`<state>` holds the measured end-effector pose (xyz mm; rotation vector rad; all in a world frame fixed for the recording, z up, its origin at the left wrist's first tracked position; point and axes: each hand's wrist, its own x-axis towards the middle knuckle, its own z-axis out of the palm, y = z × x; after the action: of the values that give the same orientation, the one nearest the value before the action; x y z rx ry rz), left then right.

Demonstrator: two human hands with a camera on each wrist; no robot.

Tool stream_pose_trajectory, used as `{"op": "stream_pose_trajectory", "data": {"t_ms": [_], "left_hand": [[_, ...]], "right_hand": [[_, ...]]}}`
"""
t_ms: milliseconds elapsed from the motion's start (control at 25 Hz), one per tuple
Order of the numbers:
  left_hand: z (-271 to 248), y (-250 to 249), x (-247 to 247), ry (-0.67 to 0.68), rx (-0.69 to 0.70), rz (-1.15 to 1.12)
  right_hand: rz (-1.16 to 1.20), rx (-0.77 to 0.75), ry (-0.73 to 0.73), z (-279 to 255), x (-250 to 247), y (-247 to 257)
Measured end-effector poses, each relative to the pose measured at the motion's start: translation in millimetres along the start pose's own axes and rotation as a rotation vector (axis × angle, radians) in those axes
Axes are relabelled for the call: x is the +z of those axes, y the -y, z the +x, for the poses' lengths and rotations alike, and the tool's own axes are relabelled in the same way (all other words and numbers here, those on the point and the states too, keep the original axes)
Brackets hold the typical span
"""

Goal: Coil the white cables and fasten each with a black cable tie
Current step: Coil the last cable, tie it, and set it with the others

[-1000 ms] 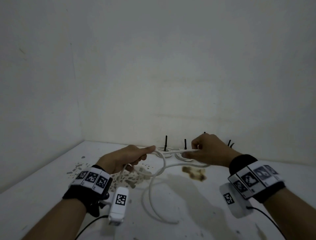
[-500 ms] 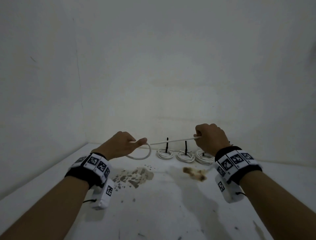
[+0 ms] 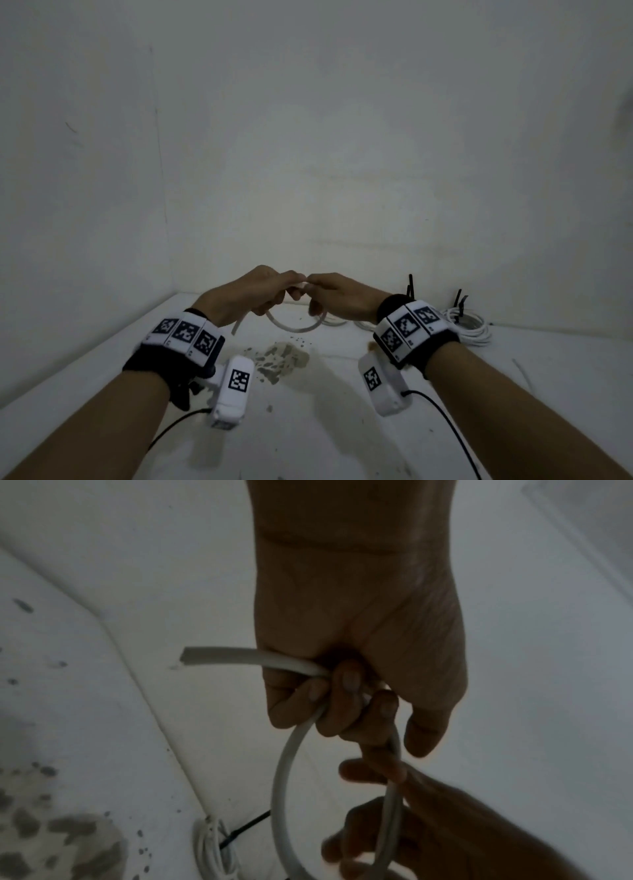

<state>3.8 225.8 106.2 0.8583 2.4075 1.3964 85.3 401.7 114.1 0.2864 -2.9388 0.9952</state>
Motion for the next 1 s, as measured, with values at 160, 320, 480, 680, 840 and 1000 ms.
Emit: {"op": "stream_pose_trajectory", "data": {"t_ms": [160,320,480,680,840,1000], "left_hand": [[-6,-4,-9,0.051,-0.060,-0.250],[-6,-1,-2,0.014,-0.171,-0.520],[-10,1,3,0.022,-0.221,-0.748],[-14,1,10,-0.004,-0.242,-0.966],[-10,-6,20,-0.091,-0.257,-0.911],[-9,-13,30,-0.139,-0.263,-0.962]], "right_hand": [[0.126,-0.053,-0.215,-6,-1,0],[0.335,-0.035,-0.304,-3,4,5],[0.523,-0.009,-0.297,-5,6,-4],[0.820,0.043,-0.306,-14,12,-20],[0.980,0.062,-0.404,-22,14,-23],[0.968,0.083,-0.515,-31,14,-24]]}}
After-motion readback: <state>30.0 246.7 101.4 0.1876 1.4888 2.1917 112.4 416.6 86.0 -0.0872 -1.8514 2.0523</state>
